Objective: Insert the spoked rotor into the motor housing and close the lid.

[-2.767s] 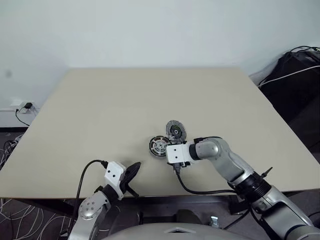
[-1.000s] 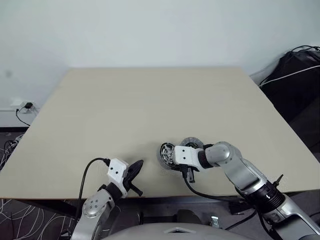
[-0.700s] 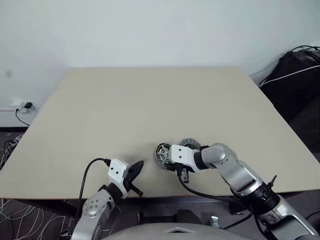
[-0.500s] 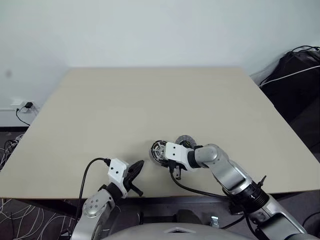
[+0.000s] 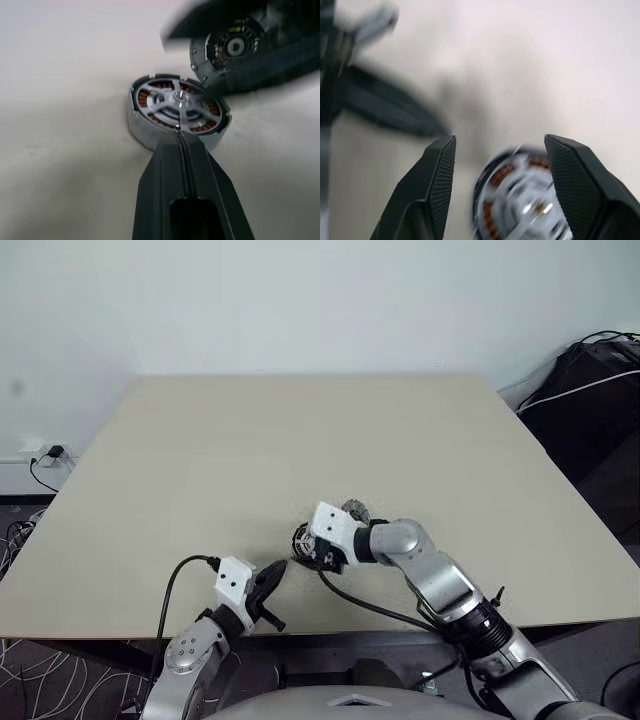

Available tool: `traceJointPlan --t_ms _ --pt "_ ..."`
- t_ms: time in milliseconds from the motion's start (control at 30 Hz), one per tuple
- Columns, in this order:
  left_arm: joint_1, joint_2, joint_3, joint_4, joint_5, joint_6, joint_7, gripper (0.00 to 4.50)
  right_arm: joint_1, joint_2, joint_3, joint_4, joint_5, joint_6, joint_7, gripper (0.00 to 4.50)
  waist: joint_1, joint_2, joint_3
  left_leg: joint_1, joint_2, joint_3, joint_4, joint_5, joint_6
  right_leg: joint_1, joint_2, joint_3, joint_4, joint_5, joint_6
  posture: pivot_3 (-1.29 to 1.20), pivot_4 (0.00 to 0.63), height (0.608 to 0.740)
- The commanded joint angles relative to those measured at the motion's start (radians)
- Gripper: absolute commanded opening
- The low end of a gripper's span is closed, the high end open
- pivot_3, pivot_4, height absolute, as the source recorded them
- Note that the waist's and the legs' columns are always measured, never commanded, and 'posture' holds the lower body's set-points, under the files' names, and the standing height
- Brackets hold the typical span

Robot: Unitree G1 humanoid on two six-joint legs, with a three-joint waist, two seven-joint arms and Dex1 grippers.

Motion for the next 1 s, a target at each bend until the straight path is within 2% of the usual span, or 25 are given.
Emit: traceJointPlan --t_ms 33,233,333,500,600,733,900,1000 --pt "-0.001 0.003 0.001 -0.006 -0.010 -0.037 -0.018 0.00 -0.028 0.048 -0.064 -0.056 0.024 -0.004 -0.090 2.08 0.000 0.000 0.000 0.000 0.000 0.000 0.000 0.000 0.000 0.000 0.000 0.000 0.000 0.000 0.000 0.00 0.000 0.740" --pt "0.008 0.005 -0.001 0.003 -0.008 -0.057 -0.034 0.00 -0.035 0.124 -0.151 -0.084 0.022 -0.046 -0.253 0.08 0.000 0.001 0.000 0.000 0.000 0.000 0.000 0.000 0.000 0.000 0.000 0.000 0.000 0.000 0.000 0.00 0.000 0.740" --pt "0.011 0.006 0.002 0.006 -0.009 -0.060 -0.040 0.00 -0.040 0.139 -0.221 -0.074 -0.002 -0.072 -0.362 0.03 0.000 0.001 0.000 0.000 0.000 0.000 0.000 0.000 0.000 0.000 0.001 0.000 0.000 0.000 0.000 0.00 0.000 0.740" --pt "0.013 0.009 0.003 0.013 -0.010 -0.065 -0.046 0.00 0.008 0.010 -0.254 0.010 -0.162 -0.194 -0.515 0.03 0.001 0.002 -0.001 0.000 -0.002 0.001 0.000 0.000 0.000 0.000 0.002 0.001 0.000 0.000 0.000 0.00 0.000 0.740" --pt "0.010 0.011 0.003 0.019 -0.011 -0.065 -0.050 0.00 0.063 -0.043 -0.276 0.028 -0.195 -0.190 -0.552 0.03 0.001 0.002 -0.001 0.000 -0.002 0.001 -0.001 0.001 0.002 0.000 0.003 0.001 0.000 0.000 0.000 0.00 0.000 0.740" --pt "0.002 0.014 0.007 0.023 -0.015 -0.063 -0.056 0.00 0.150 -0.068 -0.293 -0.002 -0.198 -0.134 -0.542 0.03 -0.008 0.004 -0.002 0.000 0.000 0.002 -0.002 0.001 0.002 -0.001 0.003 0.002 0.000 0.000 -0.001 0.00 0.000 0.740" --pt "-0.006 0.024 0.012 0.025 -0.017 -0.059 -0.066 0.00 0.271 -0.101 -0.249 -0.091 -0.155 -0.052 -0.433 0.03 -0.014 0.006 -0.004 0.000 0.000 0.002 -0.001 0.001 0.002 -0.001 0.003 0.002 0.000 0.000 0.000 0.00 0.000 0.740" --pt "-0.010 0.029 0.012 0.026 -0.019 -0.055 -0.070 0.00 0.313 -0.070 -0.261 -0.135 -0.085 -0.038 -0.395 0.03 -0.019 0.007 -0.004 0.000 0.000 0.002 0.000 0.001 0.002 0.000 0.002 0.002 0.000 -0.001 0.001 0.00 0.000 0.740"
